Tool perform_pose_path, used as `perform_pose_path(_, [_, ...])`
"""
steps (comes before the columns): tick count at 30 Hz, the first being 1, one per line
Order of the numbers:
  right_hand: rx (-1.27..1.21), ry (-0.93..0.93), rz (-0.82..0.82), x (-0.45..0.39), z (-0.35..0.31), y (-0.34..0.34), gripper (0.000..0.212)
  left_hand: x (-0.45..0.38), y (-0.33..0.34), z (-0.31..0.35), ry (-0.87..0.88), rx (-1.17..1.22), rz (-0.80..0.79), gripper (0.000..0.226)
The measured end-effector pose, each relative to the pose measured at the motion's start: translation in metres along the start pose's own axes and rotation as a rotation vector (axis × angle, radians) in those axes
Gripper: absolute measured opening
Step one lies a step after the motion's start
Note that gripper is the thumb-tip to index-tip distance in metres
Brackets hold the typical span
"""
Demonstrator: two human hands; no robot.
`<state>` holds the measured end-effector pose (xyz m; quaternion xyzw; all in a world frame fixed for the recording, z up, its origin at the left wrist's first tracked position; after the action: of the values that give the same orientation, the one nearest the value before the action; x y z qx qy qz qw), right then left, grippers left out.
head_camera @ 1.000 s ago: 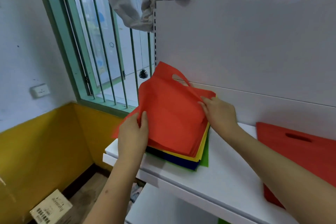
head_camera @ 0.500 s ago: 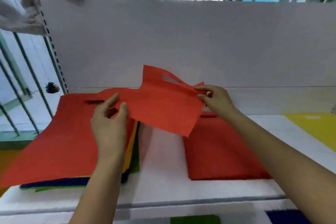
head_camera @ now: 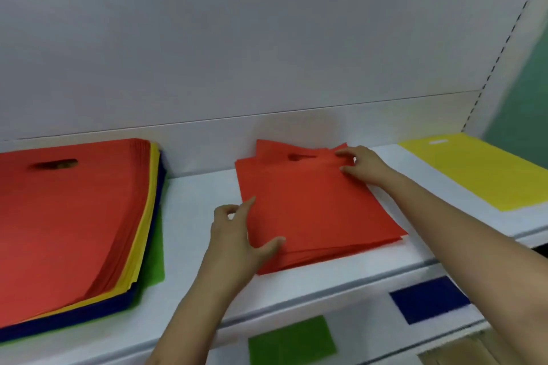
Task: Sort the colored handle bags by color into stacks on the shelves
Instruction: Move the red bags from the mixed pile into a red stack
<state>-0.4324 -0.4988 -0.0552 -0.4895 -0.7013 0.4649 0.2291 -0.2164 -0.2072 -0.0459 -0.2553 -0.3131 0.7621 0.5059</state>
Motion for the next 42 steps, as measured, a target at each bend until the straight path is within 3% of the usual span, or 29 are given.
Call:
perform_pose_path(4, [0.138, 0.008, -0.023, -0.012, -0.007, 0.016, 0.056, 0.001, 0.012, 0.003, 0.029, -0.1, -0.199, 0.105])
perform_pose_path(8, [0.114, -0.038, -0.093, -0.017, -0.026, 0.021, 0.065, 0.004, 0.018, 0.003, 0.061, -0.171, -0.229, 0.093])
perform_pose_path(12, [0.406, 0.099, -0.156, -0.016, -0.035, 0.019, 0.055, 0.006, 0.014, 0.003, 0.102, -0.226, -0.231, 0.089])
perform_pose_path(15, [0.489, 0.107, 0.005, -0.012, -0.072, 0.001, 0.054, 0.009, -0.015, 0.003, 0.127, -0.221, -0.063, 0.083])
perform_pose_path(17, [0.373, -0.045, 0.116, -0.012, -0.122, -0.004, 0.059, 0.015, -0.047, 0.003, 0.179, -0.206, 0.152, 0.072])
perform_pose_path(20, [0.196, -0.276, 0.114, -0.002, -0.219, 0.011, 0.077, 0.03, -0.099, -0.01, 0.172, -0.201, 0.431, 0.066])
perform_pose_path(23, [0.172, -0.476, 0.1, 0.019, -0.311, 0.042, 0.087, 0.052, -0.152, -0.042, 0.061, -0.274, 0.686, 0.07])
perform_pose_path(25, [0.198, -0.596, 0.093, 0.031, -0.359, 0.065, 0.092, 0.072, -0.184, -0.076, -0.14, -0.306, 0.763, 0.079])
perform_pose_path(28, [0.281, -0.637, 0.082, 0.031, -0.398, 0.1, 0.1, 0.108, -0.217, -0.129, -0.487, -0.361, 0.762, 0.096])
perform_pose_path(32, [0.301, -0.608, 0.091, 0.019, -0.402, 0.134, 0.098, 0.13, -0.217, -0.179, -0.751, -0.502, 0.627, 0.113])
perform_pose_path(36, [0.349, -0.623, 0.174, 0.02, -0.405, 0.144, 0.087, 0.127, -0.21, -0.193, -0.771, -0.516, 0.634, 0.103])
perform_pose_path(42, [0.523, -0.619, 0.268, 0.044, -0.412, 0.149, 0.066, 0.118, -0.206, -0.183, -0.702, -0.642, 0.64, 0.069])
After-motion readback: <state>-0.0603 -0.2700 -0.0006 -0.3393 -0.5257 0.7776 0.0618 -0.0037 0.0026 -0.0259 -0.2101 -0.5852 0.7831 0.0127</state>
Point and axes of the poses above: each hand's wrist, its own x-axis away from the middle knuckle, its own y-axis out of the palm, z = x × y, the point moved 3 cm from there along -x, towards the middle knuckle
